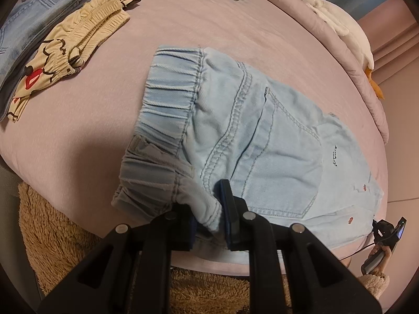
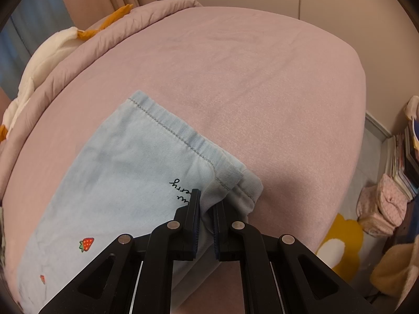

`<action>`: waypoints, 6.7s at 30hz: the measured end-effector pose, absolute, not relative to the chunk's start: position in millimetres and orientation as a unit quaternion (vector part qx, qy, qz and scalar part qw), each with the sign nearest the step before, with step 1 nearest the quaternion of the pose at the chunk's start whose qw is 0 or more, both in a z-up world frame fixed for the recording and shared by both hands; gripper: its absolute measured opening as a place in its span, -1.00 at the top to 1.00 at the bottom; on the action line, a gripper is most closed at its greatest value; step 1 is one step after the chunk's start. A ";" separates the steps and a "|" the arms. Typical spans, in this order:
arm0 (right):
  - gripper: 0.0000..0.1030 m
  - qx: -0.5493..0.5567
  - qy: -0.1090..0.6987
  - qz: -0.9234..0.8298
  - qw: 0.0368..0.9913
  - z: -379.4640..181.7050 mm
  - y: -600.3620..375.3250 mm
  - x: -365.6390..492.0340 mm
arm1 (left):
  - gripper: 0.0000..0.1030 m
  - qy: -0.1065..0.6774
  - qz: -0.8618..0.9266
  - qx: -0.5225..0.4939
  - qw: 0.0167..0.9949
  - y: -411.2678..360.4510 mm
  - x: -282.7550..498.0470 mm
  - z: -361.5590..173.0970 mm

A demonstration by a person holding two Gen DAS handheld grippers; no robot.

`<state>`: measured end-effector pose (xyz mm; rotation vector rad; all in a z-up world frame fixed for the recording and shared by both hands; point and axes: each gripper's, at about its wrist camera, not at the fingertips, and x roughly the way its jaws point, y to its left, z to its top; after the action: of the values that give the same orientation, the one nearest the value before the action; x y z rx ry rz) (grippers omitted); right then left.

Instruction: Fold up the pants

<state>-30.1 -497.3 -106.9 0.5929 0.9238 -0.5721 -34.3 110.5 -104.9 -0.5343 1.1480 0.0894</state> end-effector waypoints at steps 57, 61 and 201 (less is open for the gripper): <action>0.91 0.304 0.434 -0.239 0.814 -91.4 -518.7 -42.9 | 0.67 0.562 0.036 -0.225 0.795 106.0 -42.8 -99.4; 0.91 0.315 0.438 -0.236 0.808 -97.9 -523.5 -48.4 | 0.66 0.563 0.037 -0.222 0.795 106.4 -36.4 -101.3; 0.39 0.392 0.378 -0.219 0.810 -106.2 -511.4 -59.0 | 0.57 0.561 -0.132 -0.090 0.812 -61.5 128.0 -93.3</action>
<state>-59.0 -511.4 -106.2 0.8371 0.8077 -0.4676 128.0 -61.5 -93.3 -0.1915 1.1976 -0.2809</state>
